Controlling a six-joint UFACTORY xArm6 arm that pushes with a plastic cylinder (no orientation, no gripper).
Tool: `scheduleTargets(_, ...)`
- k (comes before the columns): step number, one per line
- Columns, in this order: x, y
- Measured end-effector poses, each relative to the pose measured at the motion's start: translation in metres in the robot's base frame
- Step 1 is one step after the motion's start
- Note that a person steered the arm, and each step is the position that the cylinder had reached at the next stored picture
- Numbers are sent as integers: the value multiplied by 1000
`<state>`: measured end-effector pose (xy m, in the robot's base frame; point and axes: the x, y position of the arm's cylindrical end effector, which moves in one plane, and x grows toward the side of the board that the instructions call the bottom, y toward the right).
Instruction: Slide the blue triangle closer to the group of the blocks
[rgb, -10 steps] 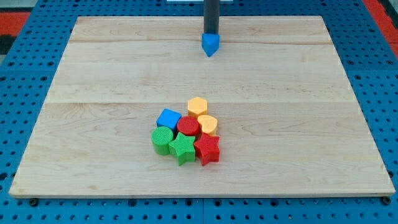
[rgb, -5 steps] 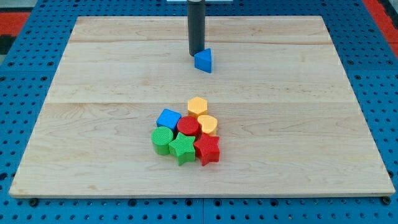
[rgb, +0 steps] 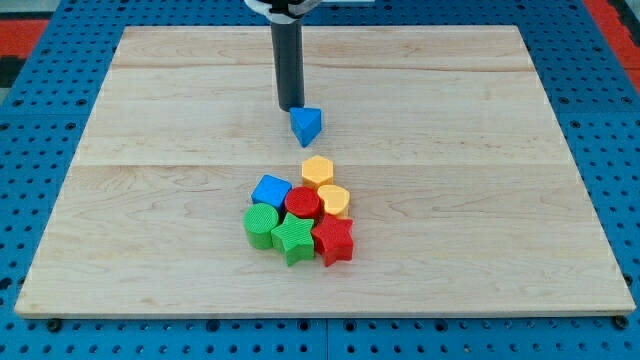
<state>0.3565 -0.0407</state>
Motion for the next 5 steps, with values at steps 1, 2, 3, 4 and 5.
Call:
scheduleTargets(1, 25, 3)
scheduleTargets(2, 45, 9)
scheduleTargets(3, 44, 38)
scheduleTargets(4, 51, 47)
scheduleTargets(5, 72, 51)
